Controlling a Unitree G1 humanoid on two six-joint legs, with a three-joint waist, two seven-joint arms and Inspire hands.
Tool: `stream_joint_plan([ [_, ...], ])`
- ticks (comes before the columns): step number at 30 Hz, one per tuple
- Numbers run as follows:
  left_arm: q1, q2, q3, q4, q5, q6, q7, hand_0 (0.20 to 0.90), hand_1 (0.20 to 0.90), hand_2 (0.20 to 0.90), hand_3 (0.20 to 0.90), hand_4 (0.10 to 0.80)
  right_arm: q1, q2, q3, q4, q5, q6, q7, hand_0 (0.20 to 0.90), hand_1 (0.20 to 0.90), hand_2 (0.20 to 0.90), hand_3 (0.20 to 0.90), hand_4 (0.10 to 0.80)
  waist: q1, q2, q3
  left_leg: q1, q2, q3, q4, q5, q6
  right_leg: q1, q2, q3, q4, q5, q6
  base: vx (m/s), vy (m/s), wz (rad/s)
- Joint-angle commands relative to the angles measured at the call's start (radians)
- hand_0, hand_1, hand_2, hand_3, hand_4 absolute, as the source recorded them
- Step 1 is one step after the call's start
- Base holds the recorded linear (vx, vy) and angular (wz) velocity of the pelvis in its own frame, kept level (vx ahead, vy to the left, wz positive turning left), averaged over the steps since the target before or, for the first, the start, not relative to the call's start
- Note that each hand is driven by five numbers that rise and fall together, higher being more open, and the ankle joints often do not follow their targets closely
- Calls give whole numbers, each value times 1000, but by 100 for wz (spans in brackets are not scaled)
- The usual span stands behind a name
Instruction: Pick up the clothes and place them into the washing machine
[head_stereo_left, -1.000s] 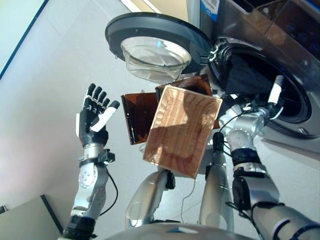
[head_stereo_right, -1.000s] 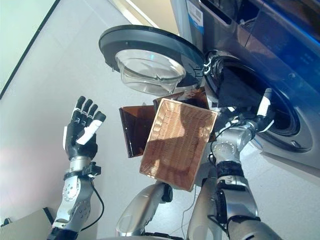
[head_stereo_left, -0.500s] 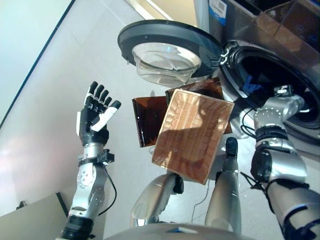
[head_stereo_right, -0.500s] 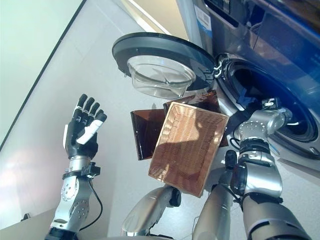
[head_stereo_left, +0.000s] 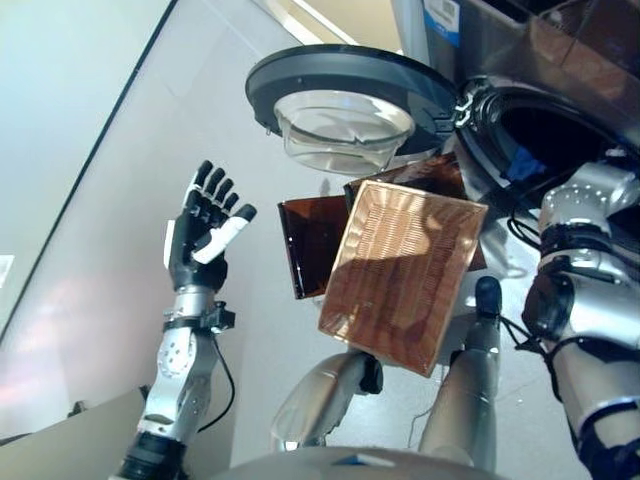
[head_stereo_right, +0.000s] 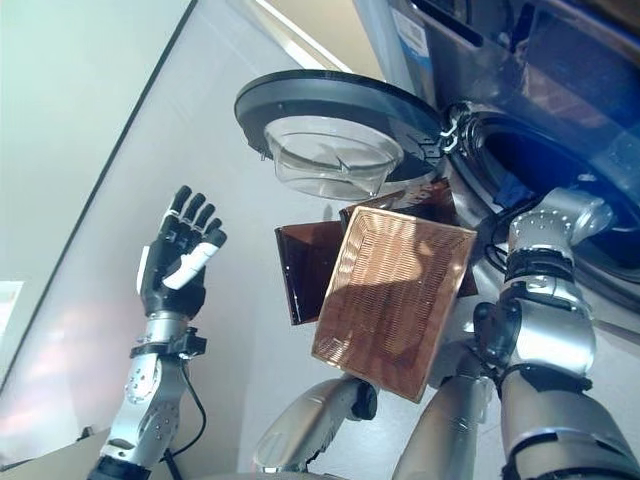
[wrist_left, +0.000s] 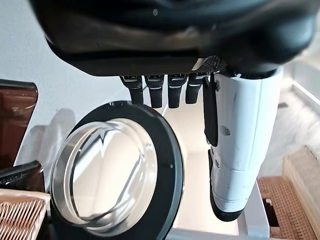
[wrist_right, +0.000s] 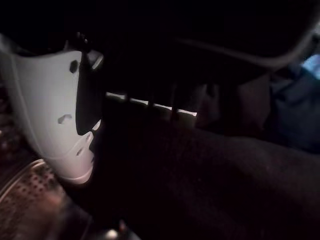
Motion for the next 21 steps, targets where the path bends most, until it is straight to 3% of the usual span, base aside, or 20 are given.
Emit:
stream_joint_plan([
  [1, 7, 46, 12, -150, -8, -105, 1, 900, 900, 900, 900, 800, -103, -123, 157, -27, -79, -58, 13, 200, 200, 200, 200, 300, 39, 20, -70, -53, -9, -28, -8, -28, -85, -71, 10, 18, 75, -108, -59, 2, -10, -4],
  [15, -31, 41, -12, -201, 5, -146, 36, 900, 900, 900, 900, 800, -244, -249, 325, 47, -211, 20, -28, 200, 200, 200, 200, 300, 63, 14, 25, -160, -12, -29, -4, -6, -94, -263, 17, 38, 236, -163, -73, 5, -16, 5],
  [21, -60, 30, -25, -204, 19, -150, 58, 900, 900, 900, 900, 800, -297, -306, 372, 73, -228, 33, -39, 200, 200, 200, 200, 300, 72, 9, 29, -200, -19, -34, -4, -5, -96, -320, 21, 48, 268, -177, -77, 22, -3, 11],
])
